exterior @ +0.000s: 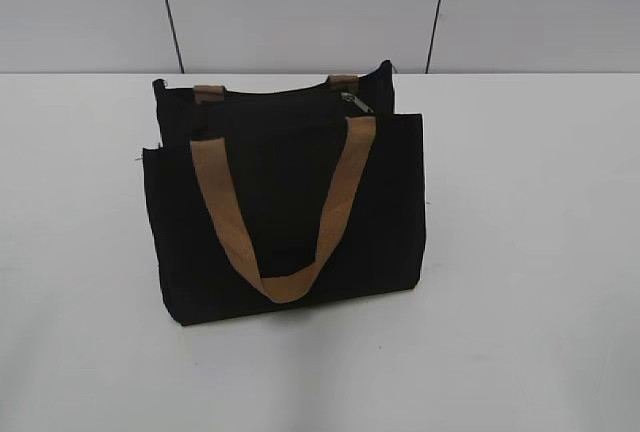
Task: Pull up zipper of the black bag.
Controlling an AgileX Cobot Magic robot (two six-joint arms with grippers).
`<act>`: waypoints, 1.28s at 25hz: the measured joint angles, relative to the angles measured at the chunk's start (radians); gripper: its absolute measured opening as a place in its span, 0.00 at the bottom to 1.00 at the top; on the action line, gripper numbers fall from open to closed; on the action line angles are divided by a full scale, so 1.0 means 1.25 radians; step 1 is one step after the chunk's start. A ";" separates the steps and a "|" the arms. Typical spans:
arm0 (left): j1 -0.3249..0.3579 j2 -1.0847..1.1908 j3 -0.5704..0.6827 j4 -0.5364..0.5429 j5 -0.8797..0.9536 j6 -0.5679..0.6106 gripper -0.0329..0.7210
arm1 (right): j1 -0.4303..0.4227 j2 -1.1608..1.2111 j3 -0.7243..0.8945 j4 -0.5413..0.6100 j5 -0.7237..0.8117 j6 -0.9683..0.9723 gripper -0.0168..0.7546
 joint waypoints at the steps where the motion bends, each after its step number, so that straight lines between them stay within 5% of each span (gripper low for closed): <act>1: 0.000 0.000 0.005 -0.003 -0.004 0.001 0.72 | 0.000 0.000 0.000 0.000 0.000 0.000 0.76; 10: 0.000 -0.003 0.006 -0.006 -0.012 -0.001 0.72 | -0.015 0.000 0.002 0.001 -0.003 0.000 0.76; 21: 0.000 -0.004 0.006 -0.007 -0.015 -0.001 0.71 | -0.276 0.000 0.002 0.003 -0.003 0.000 0.76; 32: 0.000 -0.004 0.006 -0.007 -0.017 -0.001 0.71 | -0.290 0.000 0.002 0.002 -0.003 -0.072 0.76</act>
